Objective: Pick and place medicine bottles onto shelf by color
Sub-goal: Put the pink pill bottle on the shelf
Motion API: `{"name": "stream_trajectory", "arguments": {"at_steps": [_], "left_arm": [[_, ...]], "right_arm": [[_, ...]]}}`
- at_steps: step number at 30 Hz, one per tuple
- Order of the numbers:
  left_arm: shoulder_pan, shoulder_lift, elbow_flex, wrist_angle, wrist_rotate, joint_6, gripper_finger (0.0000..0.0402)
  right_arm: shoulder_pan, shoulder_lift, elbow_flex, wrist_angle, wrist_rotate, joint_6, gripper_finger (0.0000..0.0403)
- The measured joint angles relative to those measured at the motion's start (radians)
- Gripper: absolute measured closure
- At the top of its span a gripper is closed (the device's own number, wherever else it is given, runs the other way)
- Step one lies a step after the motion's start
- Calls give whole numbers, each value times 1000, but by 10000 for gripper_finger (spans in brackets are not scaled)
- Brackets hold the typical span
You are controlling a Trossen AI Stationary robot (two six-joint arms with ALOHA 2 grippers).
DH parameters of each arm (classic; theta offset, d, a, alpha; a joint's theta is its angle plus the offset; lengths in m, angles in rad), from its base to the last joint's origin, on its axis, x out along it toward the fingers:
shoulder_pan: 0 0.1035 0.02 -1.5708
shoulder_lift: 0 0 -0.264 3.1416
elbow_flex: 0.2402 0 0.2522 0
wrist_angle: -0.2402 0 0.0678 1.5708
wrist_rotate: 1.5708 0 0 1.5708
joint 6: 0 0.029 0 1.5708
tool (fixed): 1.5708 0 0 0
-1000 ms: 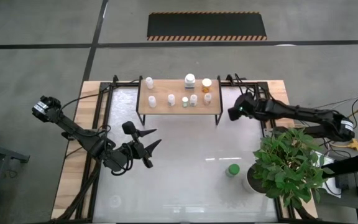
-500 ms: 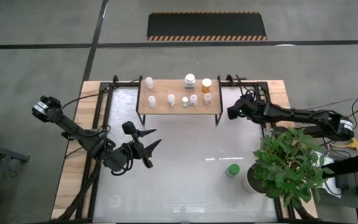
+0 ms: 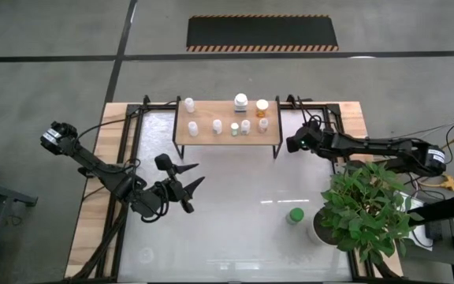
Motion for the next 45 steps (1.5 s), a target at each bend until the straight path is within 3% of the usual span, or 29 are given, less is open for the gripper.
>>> {"name": "stream_trajectory", "arguments": {"at_steps": [5, 14, 32, 45], "left_arm": [[0, 0, 0, 0, 0, 0, 207], [0, 0, 0, 0, 0, 0, 207], [0, 0, 0, 0, 0, 0, 207], [0, -18, 0, 1, -1, 1, 207]], "right_arm": [[1, -1, 0, 0, 0, 0, 240], [1, -29, 93, -63, -3, -23, 221], [1, -16, 632, -405, -1, -225, 232], [119, 212, 1081, -575, -91, -338, 232]]}}
